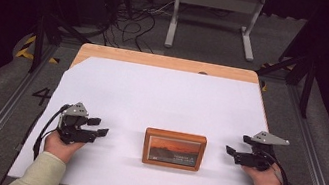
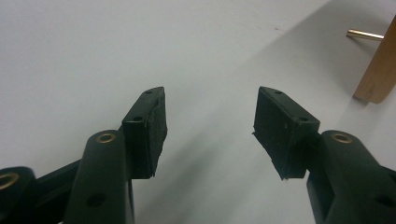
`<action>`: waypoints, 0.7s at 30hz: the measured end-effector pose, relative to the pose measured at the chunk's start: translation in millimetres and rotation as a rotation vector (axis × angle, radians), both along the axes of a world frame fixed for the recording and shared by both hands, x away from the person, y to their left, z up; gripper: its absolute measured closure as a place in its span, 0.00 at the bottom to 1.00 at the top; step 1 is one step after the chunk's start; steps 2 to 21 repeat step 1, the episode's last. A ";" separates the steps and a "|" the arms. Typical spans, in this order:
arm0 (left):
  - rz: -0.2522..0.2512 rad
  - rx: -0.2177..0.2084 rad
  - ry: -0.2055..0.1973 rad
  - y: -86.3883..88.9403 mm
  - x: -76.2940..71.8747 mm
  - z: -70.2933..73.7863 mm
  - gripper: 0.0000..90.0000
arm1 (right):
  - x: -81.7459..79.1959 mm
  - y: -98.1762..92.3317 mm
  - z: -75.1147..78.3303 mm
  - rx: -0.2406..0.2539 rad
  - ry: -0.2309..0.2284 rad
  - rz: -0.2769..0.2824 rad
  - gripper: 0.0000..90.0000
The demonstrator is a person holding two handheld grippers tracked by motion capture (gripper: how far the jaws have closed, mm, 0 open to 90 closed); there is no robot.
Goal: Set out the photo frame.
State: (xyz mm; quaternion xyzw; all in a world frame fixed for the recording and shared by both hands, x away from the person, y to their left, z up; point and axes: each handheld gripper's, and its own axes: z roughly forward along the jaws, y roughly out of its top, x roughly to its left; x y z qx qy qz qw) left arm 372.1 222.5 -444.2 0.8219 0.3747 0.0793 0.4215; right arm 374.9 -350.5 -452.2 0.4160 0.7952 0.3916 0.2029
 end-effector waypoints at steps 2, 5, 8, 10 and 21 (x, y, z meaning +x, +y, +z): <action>-0.001 0.003 -0.004 0.2 0.4 -0.2 0.48 | -0.3 0.1 0.9 0.003 -0.001 -0.001 0.18; -0.001 0.003 -0.004 0.2 0.4 -0.2 0.48 | -0.3 0.1 0.9 0.003 -0.001 -0.001 0.18; -0.001 0.003 -0.004 0.2 0.4 -0.2 0.48 | -0.3 0.1 0.9 0.003 -0.001 -0.001 0.18; -0.001 0.003 -0.004 0.2 0.4 -0.2 0.48 | -0.3 0.1 0.9 0.003 -0.001 -0.001 0.18; -0.001 0.003 -0.004 0.2 0.4 -0.2 0.48 | -0.3 0.1 0.9 0.003 -0.001 -0.001 0.18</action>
